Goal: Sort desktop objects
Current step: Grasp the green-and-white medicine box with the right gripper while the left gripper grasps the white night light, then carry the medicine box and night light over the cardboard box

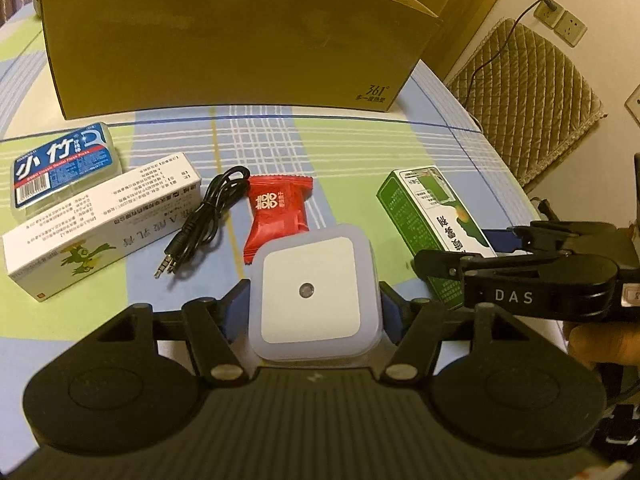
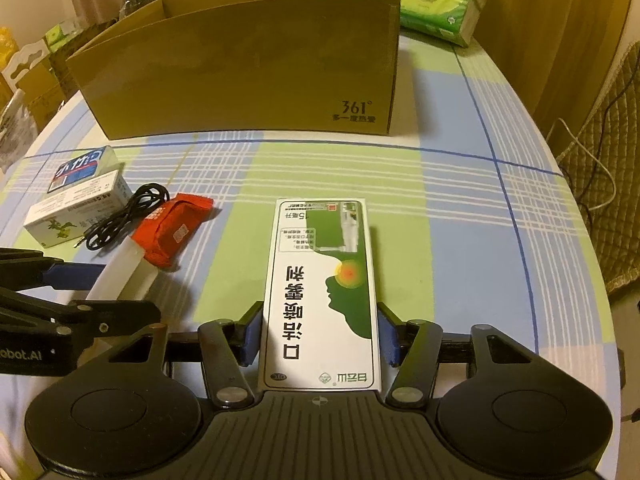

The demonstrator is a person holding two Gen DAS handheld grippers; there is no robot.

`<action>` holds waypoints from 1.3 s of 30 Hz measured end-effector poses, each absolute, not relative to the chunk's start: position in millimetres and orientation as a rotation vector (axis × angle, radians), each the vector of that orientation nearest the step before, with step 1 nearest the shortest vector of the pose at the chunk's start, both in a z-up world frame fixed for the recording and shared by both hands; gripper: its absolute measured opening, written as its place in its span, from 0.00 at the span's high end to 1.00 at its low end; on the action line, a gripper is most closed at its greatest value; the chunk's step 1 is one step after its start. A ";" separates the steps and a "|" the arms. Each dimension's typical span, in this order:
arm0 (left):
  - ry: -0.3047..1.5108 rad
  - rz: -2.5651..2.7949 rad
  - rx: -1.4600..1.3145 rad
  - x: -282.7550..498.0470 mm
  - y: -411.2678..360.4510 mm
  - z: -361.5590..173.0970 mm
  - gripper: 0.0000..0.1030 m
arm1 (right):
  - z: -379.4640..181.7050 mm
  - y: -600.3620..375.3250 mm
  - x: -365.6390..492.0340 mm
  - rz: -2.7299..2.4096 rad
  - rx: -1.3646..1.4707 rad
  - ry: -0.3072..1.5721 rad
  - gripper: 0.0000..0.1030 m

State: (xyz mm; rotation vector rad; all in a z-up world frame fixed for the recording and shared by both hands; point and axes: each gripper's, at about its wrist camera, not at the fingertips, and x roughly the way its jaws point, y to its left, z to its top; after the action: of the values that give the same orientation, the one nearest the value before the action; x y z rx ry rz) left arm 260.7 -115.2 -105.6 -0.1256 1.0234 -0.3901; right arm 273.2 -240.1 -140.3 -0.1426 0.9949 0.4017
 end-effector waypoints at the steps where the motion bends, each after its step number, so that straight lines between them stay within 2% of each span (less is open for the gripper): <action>1: 1.020 -0.382 -0.116 259.7 -116.5 -104.2 0.41 | -138.7 -239.9 272.4 0.402 -0.140 0.989 0.49; 27: 0.900 -0.301 -0.091 211.1 -91.9 -51.1 0.41 | -85.1 -231.3 197.6 0.450 -0.063 0.786 0.49; 39: 0.871 -0.253 -0.061 182.9 -72.0 -22.5 0.41 | -64.9 -222.0 170.0 0.487 -0.068 0.759 0.49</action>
State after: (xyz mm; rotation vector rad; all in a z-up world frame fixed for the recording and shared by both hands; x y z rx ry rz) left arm 182.9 -72.0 -22.5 -0.0614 0.8710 -0.2528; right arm 169.9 -222.0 -64.9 -0.0678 0.7593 0.4875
